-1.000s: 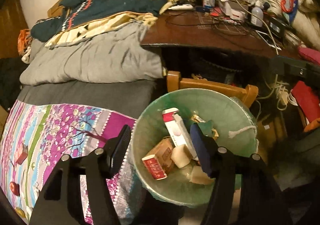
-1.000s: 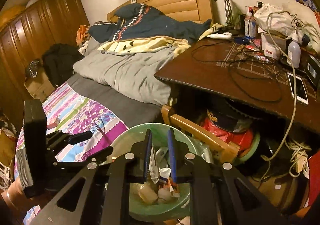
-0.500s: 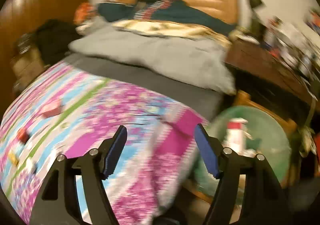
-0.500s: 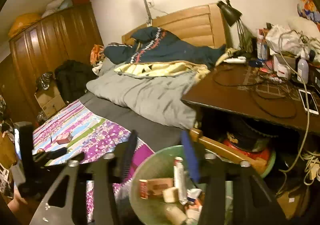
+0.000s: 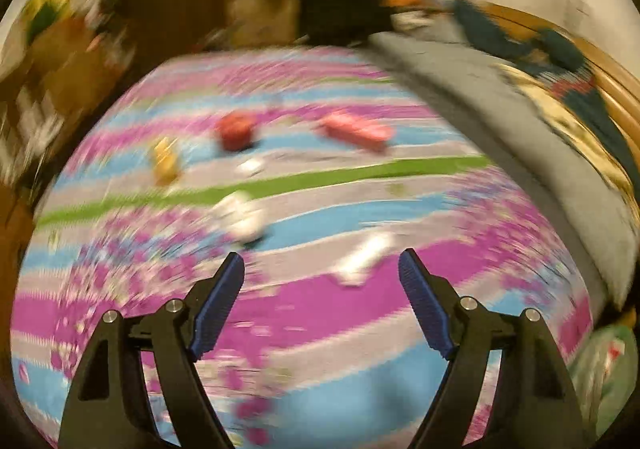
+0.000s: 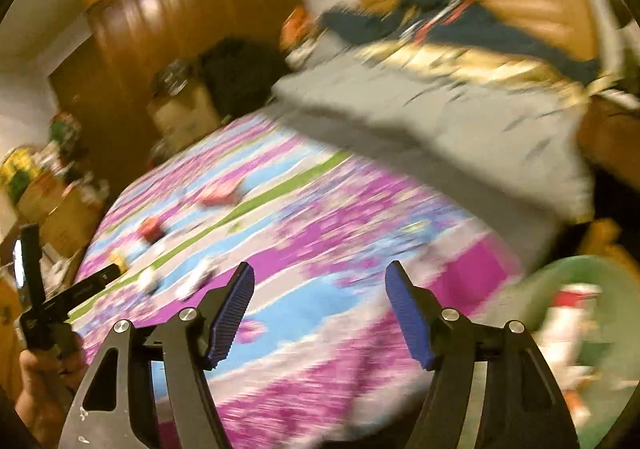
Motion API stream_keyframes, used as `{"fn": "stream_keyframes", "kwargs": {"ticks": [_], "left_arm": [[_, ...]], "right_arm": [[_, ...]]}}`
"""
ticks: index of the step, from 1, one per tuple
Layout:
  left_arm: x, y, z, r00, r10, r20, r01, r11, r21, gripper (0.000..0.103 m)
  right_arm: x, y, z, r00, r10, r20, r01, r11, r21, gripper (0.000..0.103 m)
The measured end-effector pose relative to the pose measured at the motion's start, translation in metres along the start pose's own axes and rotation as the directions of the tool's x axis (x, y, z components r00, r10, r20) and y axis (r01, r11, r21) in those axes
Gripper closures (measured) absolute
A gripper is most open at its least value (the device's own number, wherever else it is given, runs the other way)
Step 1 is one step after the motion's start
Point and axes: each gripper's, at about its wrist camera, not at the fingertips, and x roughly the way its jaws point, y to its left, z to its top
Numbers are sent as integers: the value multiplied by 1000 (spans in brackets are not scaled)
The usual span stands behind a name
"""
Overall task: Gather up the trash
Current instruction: 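Swing both tools back toward the bedspread, then grasp white fluffy sock with left tool while right tool grasps white rolled cloth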
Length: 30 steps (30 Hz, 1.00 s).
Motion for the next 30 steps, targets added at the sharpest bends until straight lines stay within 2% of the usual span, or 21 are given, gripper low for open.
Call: {"fn": "stream_keyframes", "kwargs": {"ticks": [2,4,8,11,13,18,19,20,21,22,24,25,26,30], "left_arm": [[20,40,8,999,11,-41,-14,996,-85,27],[39,68,14,996,16,-83,-26,992,-123,27],[77,90,29,989,-31,-142,10,989,-146,25],[104,89,36,981,-86,-172,62,988,-142,16],[127,85,37,978,-65,-200,44,994,-104,16],[170,84,32,963,-12,-271,9,1000,-13,17],[175,87,31,959,-19,-282,14,1000,-20,26],[183,92,28,951,-52,-303,42,998,-39,27],[184,94,26,952,-63,-299,53,998,-42,27],[182,94,25,957,-65,-282,59,998,-29,34],[179,88,23,962,-85,-261,92,996,18,45],[176,86,21,963,-107,-249,118,993,29,59],[175,85,20,962,-120,-245,132,991,32,64],[159,77,13,975,-68,-211,81,995,53,68]], "right_arm": [[41,35,-3,995,69,-78,-71,997,-23,34],[75,68,-7,983,121,-136,-128,991,-45,34],[144,134,-19,950,184,-253,-205,977,-57,34],[185,166,-29,937,186,-297,-207,977,-42,34],[211,184,-35,931,185,-316,-201,979,-20,34],[254,209,-46,935,137,-328,-157,987,-36,35],[262,213,-48,933,120,-338,-146,988,-53,39],[271,220,-53,932,79,-353,-119,989,-91,50],[280,223,-58,929,42,-367,-92,989,-120,57],[283,220,-61,929,36,-367,-86,989,-121,58],[282,214,-64,941,61,-334,-96,991,-89,65],[282,211,-63,941,68,-330,-98,992,-77,70],[282,206,-62,939,88,-332,-113,992,-57,71],[271,192,-59,931,130,-343,-158,986,-57,72]]}}
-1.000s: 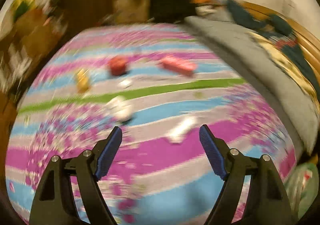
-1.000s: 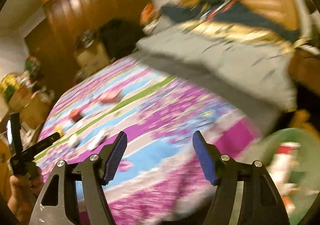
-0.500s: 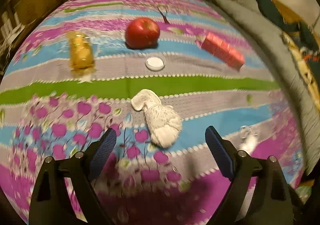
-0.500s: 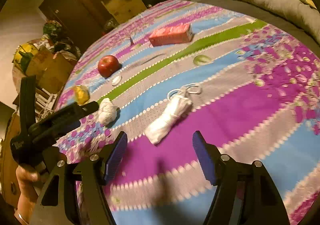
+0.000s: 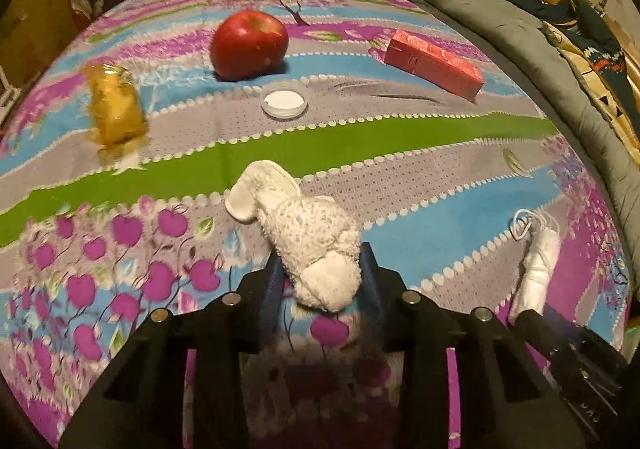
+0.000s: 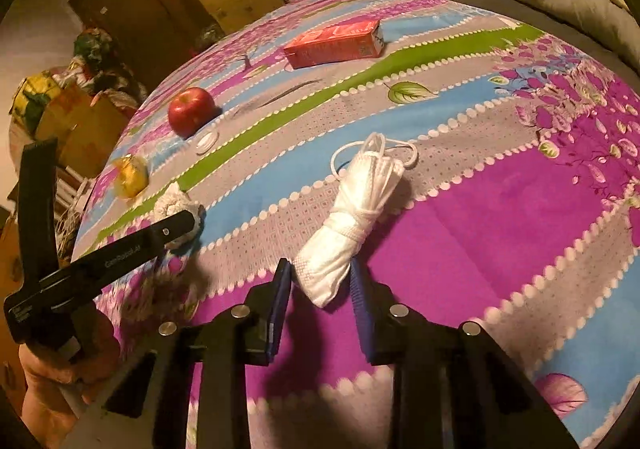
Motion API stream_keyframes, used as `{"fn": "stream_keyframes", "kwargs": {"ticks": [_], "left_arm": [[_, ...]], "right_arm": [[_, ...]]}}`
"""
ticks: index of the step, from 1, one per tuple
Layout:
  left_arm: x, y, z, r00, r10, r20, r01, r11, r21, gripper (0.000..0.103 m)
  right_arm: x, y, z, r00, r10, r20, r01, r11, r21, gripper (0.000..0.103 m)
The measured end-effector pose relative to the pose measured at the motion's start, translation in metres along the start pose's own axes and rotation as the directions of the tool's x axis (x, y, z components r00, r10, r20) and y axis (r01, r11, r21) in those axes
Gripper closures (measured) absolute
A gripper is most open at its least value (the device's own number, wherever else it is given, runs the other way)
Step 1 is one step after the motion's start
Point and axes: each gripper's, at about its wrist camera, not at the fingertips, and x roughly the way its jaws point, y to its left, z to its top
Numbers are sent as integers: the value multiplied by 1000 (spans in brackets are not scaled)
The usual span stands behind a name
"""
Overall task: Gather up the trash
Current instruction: 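Grasp white fluffy sock with left tool while right tool grasps white rolled cloth, then carry the fluffy sock and rolled cloth over the green bin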
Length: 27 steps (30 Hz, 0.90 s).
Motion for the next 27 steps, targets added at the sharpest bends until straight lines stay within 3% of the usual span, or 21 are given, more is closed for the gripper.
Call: {"fn": "stream_keyframes", "kwargs": {"ticks": [8,13,20,25,27], "left_arm": [[-69,7,-46,998,10,59,-6,998,-69,69],[-119,-12,-72,996,-27,84,29,999,-24,69],[-186,-92,-92,983,-94,159,70,986,153,69],[-214,-167,-95,967,-175,186,116,950,289,69],[-224,-204,-95,957,-215,195,137,927,350,69]], "right_arm": [[-77,1,-28,1000,9,30,-5,991,-136,72],[-149,4,-63,999,12,46,0,970,-242,72],[-248,-20,-104,994,23,107,1,976,-220,72],[-320,-55,-112,978,-37,207,74,981,-177,72],[-354,-79,-113,962,-87,260,127,982,-142,72]]}}
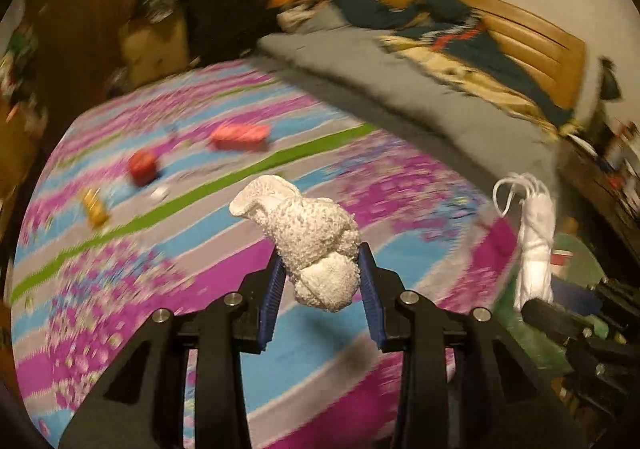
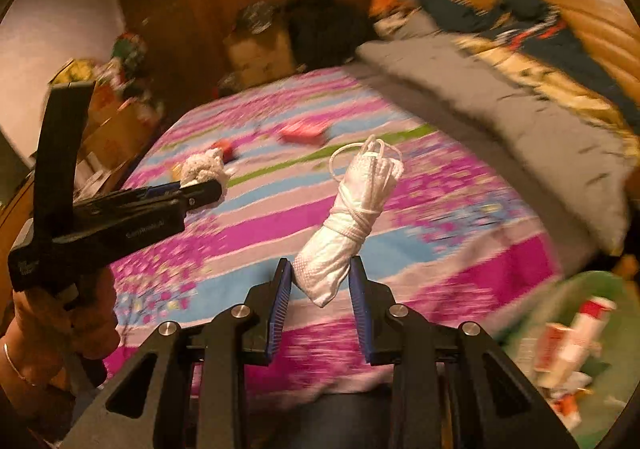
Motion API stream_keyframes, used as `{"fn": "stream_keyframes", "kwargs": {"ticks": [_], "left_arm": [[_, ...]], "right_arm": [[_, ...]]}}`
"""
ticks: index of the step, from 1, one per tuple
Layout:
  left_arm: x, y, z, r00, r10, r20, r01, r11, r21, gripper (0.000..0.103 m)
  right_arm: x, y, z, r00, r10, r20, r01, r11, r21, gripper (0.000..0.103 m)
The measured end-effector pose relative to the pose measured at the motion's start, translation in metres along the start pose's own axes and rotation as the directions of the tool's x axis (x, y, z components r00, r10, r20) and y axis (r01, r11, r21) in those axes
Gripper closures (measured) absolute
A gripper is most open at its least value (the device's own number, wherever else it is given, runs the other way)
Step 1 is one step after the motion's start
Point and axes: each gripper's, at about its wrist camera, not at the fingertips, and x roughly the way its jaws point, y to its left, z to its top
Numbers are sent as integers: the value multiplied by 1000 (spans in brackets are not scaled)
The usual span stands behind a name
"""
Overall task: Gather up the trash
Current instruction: 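Carry the fluffy sock and rolled cloth over the green bin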
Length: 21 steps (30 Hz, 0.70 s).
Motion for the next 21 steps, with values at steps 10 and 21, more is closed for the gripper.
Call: {"fn": "stream_keyframes", "kwargs": {"ticks": [10,21], "left_arm": [[10,-180,39,972,-237,-2,229,936,267,69],[39,-314,21,931,-340,-131,360,796,487,68]], "right_arm": [[-127,-132,-3,950,-305,73,297,949,101,72],[-185,-233,-37,883,-468,-28,464,863,199,72]]}}
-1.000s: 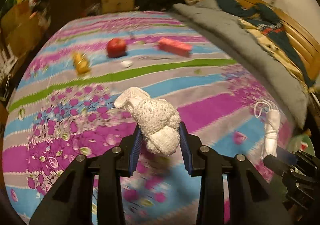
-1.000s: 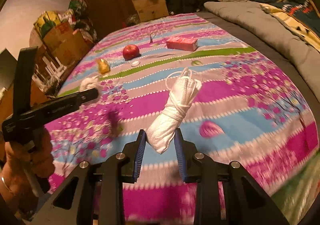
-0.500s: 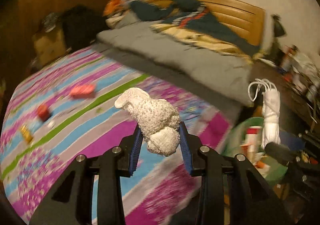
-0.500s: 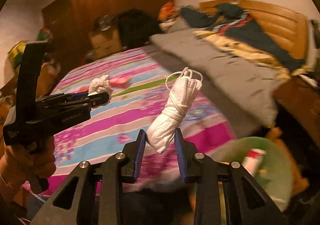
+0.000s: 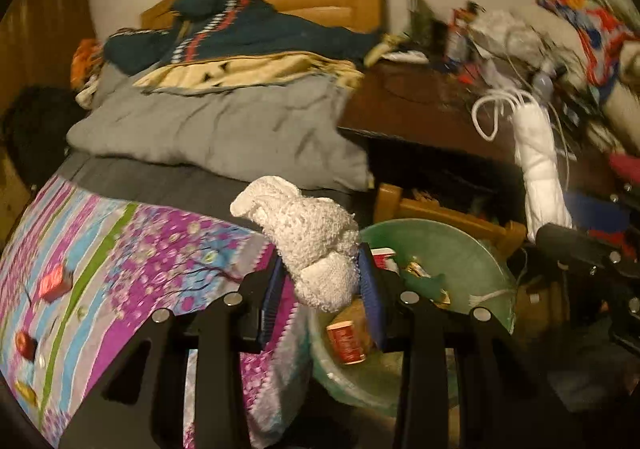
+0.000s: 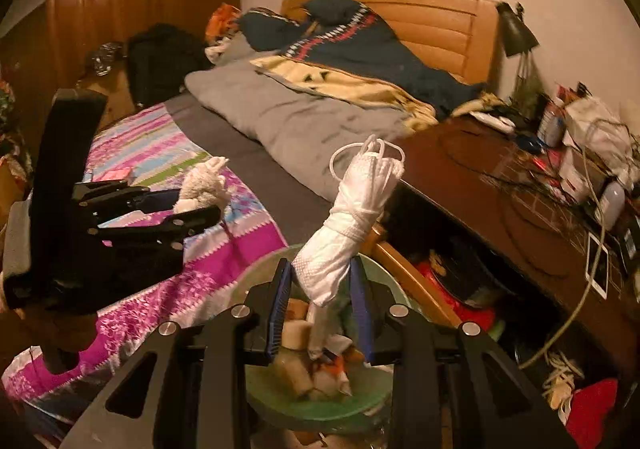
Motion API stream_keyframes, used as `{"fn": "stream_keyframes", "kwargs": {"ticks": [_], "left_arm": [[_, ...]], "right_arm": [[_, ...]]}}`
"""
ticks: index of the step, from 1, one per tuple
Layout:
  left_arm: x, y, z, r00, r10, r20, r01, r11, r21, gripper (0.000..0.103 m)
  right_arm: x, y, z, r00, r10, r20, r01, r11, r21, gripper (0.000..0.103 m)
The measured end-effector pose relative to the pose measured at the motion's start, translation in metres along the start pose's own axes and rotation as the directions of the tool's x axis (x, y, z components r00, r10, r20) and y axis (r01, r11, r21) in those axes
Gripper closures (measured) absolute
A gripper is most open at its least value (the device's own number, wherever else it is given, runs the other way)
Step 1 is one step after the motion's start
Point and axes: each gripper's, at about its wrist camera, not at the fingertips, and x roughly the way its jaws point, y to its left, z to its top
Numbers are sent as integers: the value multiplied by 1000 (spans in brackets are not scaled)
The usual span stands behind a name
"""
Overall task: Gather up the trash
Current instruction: 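Carry the fluffy sock and rolled cloth over the green bin, then open both tools to drop the sock and rolled cloth into the bin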
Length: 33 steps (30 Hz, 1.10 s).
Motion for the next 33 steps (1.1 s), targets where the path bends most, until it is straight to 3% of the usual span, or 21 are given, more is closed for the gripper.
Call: {"fn": "stream_keyframes", "kwargs": {"ticks": [12,28,30,31,32,33], "left_arm": [[24,-20,0,997,-50,-64,52,998,31,68],[33,-26,-3,996,-35,-80,39,998,47,68],[34,-27,-2,996,-53,-78,57,997,53,65],[36,-28,-2,994,-63,-84,68,996,54,59],[40,-28,-2,992,-65,-104,71,996,52,48],[41,-28,-3,992,-68,-105,74,996,51,46]], "right_arm": [[22,-1,-4,998,-12,-57,12,1000,2,72],[26,-2,-10,996,-3,-85,4,1000,12,71],[29,-3,-11,996,-9,-88,9,1000,6,67],[31,-4,-12,995,-20,-93,21,1000,8,57],[33,-6,-13,995,-29,-97,30,999,11,55],[35,-8,-14,995,-27,-99,29,999,17,55]]}}
